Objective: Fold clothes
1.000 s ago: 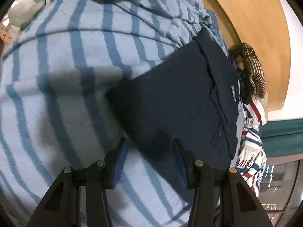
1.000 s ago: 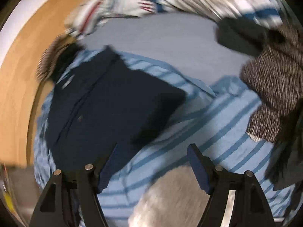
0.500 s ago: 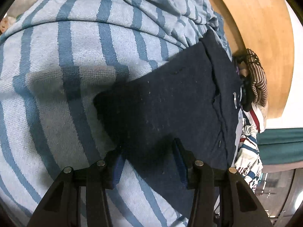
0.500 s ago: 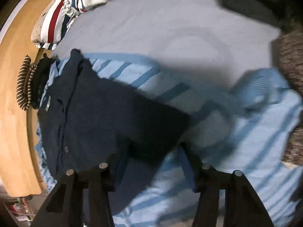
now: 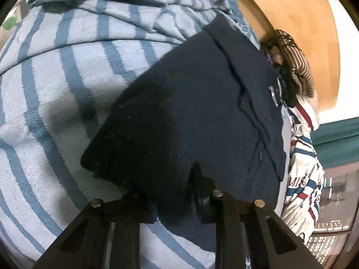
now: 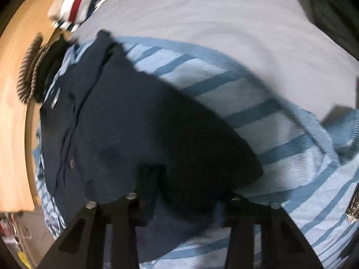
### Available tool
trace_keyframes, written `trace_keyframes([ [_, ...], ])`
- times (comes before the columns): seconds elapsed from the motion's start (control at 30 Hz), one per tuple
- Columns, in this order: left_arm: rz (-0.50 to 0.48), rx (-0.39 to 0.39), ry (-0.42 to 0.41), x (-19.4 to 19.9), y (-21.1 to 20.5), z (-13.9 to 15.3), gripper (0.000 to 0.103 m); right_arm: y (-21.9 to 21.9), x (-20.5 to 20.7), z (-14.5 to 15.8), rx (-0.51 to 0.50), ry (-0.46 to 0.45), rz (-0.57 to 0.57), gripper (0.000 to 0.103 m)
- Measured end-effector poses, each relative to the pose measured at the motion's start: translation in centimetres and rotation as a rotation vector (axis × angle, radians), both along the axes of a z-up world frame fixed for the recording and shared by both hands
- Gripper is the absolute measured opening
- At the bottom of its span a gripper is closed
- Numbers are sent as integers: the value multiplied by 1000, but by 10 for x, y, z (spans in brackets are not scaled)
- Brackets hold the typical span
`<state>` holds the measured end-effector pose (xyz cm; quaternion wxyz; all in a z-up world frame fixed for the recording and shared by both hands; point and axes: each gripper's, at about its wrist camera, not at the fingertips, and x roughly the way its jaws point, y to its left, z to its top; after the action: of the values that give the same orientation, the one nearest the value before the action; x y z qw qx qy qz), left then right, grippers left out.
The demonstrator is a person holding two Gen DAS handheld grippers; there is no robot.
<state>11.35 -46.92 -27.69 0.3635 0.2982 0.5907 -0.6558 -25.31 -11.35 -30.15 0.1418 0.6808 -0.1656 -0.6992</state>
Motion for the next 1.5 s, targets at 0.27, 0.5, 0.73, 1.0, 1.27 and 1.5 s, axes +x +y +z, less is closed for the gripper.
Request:
trace_keyframes([
  [0.27, 15, 26, 9, 16, -3, 12, 12, 12, 7, 20, -51, 41, -59, 20],
  [0.5, -44, -10, 5, 18, 9, 45, 11, 8, 21, 56, 4, 112, -43, 19],
  [0.73, -9, 5, 8, 40, 9, 52, 10, 30, 47, 74, -7, 123, -58, 18],
  [1.0, -26, 25, -36, 55, 13, 54, 10, 49, 74, 75, 14, 101, -77, 18],
  [1.27, -54, 62, -36, 59, 15, 40, 10, 44, 82, 62, 44, 66, -75, 18],
  [1.5, -27, 112, -104, 48, 11, 29, 11, 45, 80, 54, 39, 40, -66, 20],
])
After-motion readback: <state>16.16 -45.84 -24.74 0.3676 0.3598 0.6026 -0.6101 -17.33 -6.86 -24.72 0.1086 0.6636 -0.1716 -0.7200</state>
